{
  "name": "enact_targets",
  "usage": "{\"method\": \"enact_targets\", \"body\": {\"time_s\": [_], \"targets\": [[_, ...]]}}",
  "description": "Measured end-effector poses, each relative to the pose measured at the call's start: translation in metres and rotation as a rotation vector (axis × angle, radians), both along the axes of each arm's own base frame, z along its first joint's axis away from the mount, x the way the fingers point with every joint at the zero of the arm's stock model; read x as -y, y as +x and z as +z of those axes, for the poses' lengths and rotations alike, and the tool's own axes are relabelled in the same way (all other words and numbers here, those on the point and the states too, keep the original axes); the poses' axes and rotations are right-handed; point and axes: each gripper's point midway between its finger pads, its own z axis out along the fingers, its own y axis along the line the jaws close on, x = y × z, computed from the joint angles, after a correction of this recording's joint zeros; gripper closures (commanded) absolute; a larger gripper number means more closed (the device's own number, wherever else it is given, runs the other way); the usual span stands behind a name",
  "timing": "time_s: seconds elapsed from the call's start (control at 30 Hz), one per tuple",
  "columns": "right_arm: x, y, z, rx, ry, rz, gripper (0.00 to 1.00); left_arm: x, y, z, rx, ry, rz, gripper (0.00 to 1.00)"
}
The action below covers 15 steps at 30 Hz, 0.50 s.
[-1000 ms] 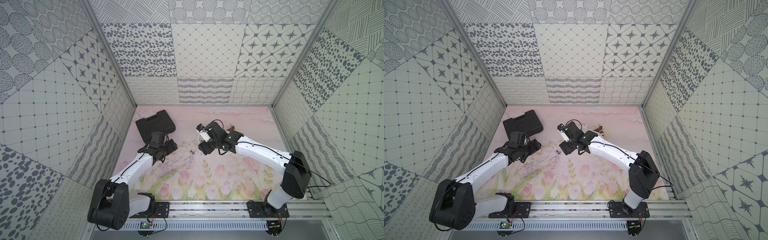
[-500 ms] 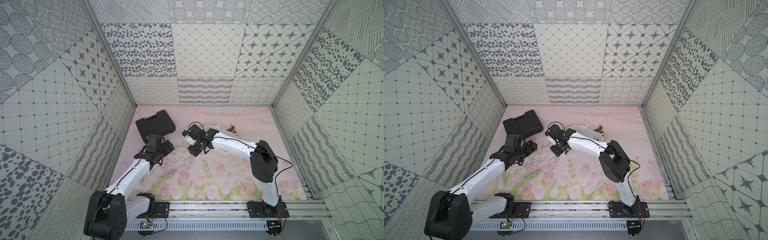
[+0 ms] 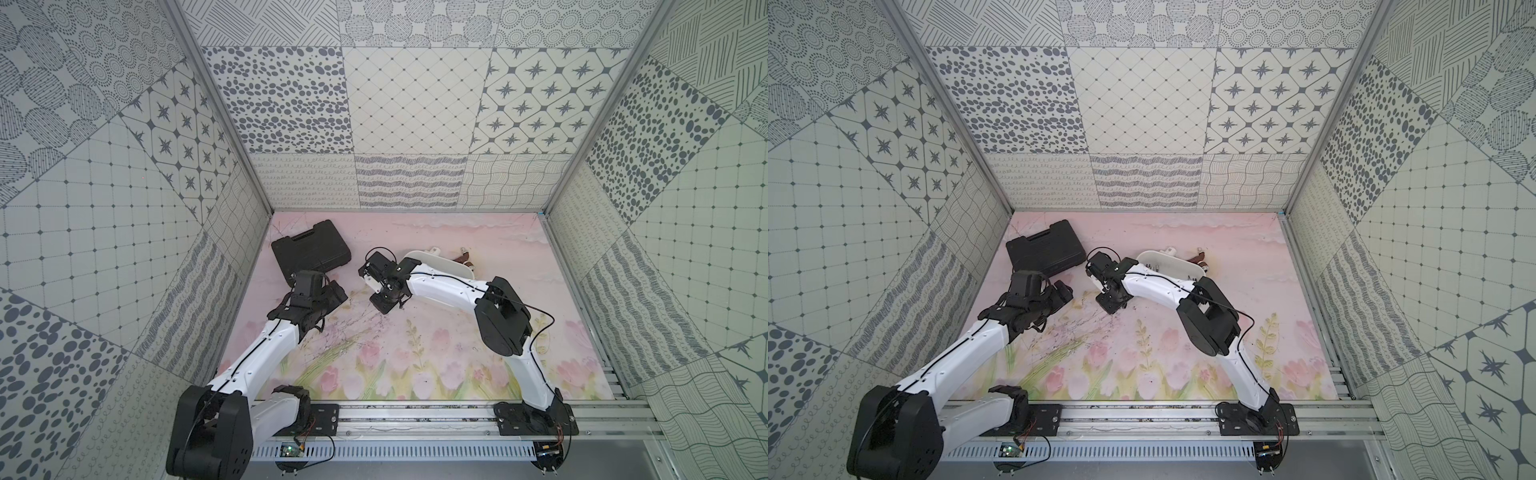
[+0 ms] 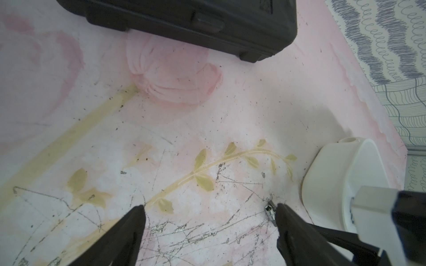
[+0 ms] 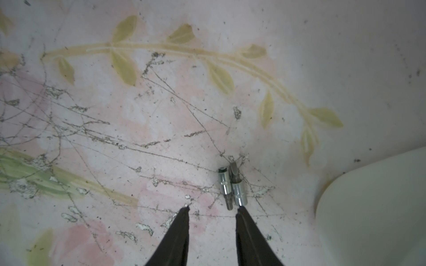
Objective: Put the bit on the desktop into the storage box
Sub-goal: Pick up the screwdriver bit from the center of the board.
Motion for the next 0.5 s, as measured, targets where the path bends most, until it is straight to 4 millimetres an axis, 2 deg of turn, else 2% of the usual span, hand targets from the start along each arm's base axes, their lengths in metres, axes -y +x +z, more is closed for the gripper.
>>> {"method": "enact_targets", "body": {"time_s": [0.23,0.5], "targets": [[-0.0031,0.0009,-0.0057,-0.014,-0.008,0.001,0.73,0.0000,0.0002,-0.0024,-0.008,-0.001,0.003,0.07],[-0.0048,0.0007,-0.0084,-0.024,-0.011,0.004,0.74,-0.0002,0.0002,-0.0055,-0.018,-0.001,0.004,0.07]]}}
